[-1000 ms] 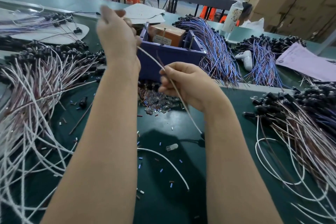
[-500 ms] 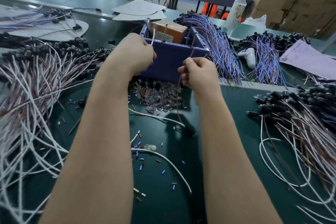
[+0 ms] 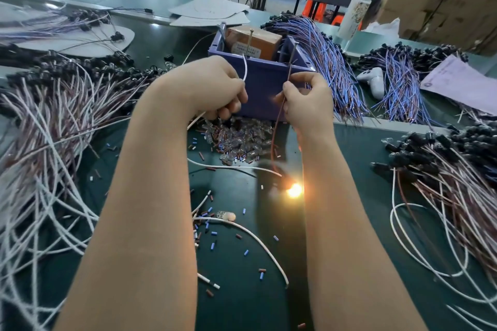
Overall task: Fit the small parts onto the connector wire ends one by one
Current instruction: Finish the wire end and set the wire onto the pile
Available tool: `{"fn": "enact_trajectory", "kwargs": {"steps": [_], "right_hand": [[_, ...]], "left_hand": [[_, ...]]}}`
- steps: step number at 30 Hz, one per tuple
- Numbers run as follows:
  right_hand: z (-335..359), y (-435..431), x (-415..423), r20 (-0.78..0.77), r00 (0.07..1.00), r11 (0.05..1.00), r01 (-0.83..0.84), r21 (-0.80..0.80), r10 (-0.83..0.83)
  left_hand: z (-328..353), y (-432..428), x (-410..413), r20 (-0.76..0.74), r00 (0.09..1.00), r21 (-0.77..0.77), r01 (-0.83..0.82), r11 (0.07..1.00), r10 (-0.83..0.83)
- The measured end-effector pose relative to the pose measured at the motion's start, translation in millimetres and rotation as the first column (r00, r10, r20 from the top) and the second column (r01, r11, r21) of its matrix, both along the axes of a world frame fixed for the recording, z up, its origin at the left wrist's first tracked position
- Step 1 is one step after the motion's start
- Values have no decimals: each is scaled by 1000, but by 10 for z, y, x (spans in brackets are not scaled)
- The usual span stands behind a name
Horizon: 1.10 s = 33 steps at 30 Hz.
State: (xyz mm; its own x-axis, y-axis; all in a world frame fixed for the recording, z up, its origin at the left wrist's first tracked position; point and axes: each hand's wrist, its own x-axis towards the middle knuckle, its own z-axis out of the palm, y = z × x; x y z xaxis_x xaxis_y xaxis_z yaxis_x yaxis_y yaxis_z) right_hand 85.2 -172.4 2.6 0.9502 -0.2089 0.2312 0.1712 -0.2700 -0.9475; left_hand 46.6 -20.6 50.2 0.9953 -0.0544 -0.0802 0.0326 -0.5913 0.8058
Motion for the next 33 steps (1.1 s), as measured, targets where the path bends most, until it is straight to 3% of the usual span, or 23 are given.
{"fn": "enact_trajectory", "kwargs": {"steps": [6, 16, 18, 19, 21, 23, 24, 26, 28, 30, 33], "right_hand": [[17, -36, -3, 55, 998, 999, 37, -8, -37], [51, -36, -57, 16, 1000, 999, 0, 32, -1], [111, -90, -104, -82, 996, 994, -51, -96, 44], [150, -148, -139, -175, 983, 956, -109, -274, 62], [211, -262, -261, -435, 898, 715, -350, -605, 72], [199, -288, -434, -616, 787, 422, -565, -709, 18], [153, -278, -491, -643, 765, 327, -611, -721, 10], [81, -249, -575, -631, 774, 268, -619, -738, 54], [125, -277, -628, -555, 818, 374, -566, -734, 148], [273, -390, -669, -480, 831, 579, -545, -607, 279], [576, -604, -824, -196, 893, 822, -450, -349, 406]], "left_hand": [[9, 9, -22, 6, 1000, 11, 27, 1000, -27], [40, 1, -56, 70, 998, -2, 0, 1000, 1], [53, 10, -61, 85, 996, 3, -37, 999, 36], [56, 23, -69, 81, 995, 8, -63, 998, 63], [72, 68, -88, 59, 988, 3, -140, 990, 139], [96, 104, -99, 95, 961, 98, -267, 959, 258], [125, 102, -109, 134, 939, 201, -338, 919, 316], [212, 31, -172, 177, 921, 354, -388, 851, 347], [321, -103, -258, 274, 933, 388, -330, 861, 234], [443, -275, -318, 345, 938, 455, -138, 880, -32], [625, -528, -484, 206, 919, 542, 180, 821, -337]]}}
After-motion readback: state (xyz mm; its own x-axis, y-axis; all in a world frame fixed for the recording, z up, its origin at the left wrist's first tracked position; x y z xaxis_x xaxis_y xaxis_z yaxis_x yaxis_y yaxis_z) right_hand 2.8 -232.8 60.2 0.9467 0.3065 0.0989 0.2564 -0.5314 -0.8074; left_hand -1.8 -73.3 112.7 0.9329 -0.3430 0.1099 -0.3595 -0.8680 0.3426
